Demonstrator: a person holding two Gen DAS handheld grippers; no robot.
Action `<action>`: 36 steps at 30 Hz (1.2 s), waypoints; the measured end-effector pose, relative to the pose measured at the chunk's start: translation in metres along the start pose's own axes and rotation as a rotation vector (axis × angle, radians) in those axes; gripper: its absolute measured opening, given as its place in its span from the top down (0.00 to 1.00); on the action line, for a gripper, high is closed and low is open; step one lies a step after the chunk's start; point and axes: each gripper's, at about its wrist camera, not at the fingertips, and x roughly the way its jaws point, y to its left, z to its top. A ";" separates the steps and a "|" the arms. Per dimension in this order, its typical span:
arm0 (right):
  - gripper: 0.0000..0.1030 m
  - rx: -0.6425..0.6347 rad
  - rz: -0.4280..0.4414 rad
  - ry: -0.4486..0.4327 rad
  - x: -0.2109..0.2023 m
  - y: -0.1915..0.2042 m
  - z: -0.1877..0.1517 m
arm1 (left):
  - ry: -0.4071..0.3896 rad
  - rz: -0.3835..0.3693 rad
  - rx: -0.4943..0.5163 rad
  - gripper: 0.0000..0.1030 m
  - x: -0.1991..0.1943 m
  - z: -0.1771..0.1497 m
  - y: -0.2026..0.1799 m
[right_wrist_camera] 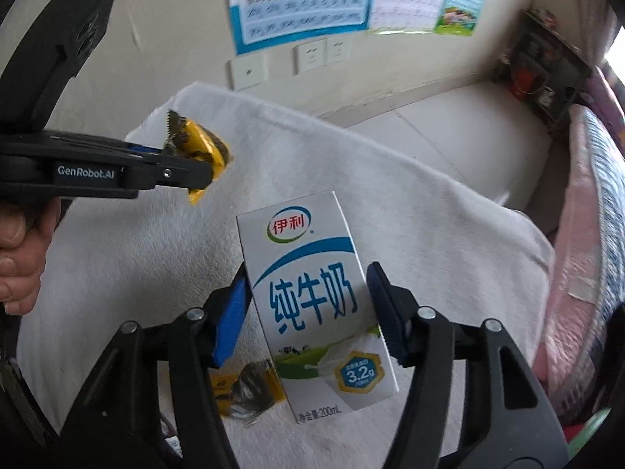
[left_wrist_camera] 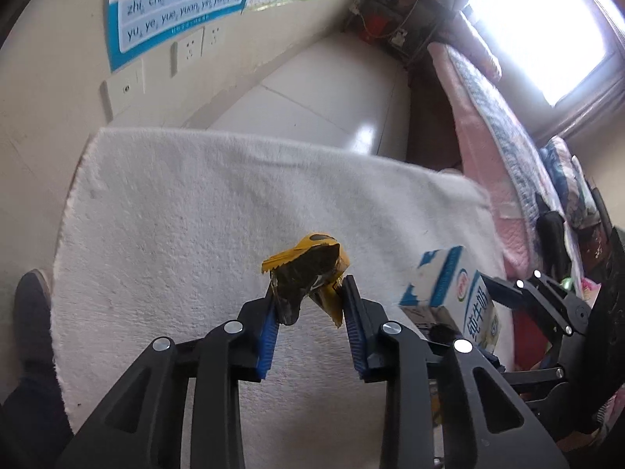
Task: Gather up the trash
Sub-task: 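Grasp the yellow wrapper with the left tool while the right tool grasps the white milk carton, then carry the yellow wrapper and milk carton over the red bucket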
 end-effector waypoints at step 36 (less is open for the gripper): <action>0.45 0.398 -0.288 -0.206 -0.211 -0.039 -0.104 | -0.095 -0.180 0.363 0.72 -0.110 -0.048 -0.168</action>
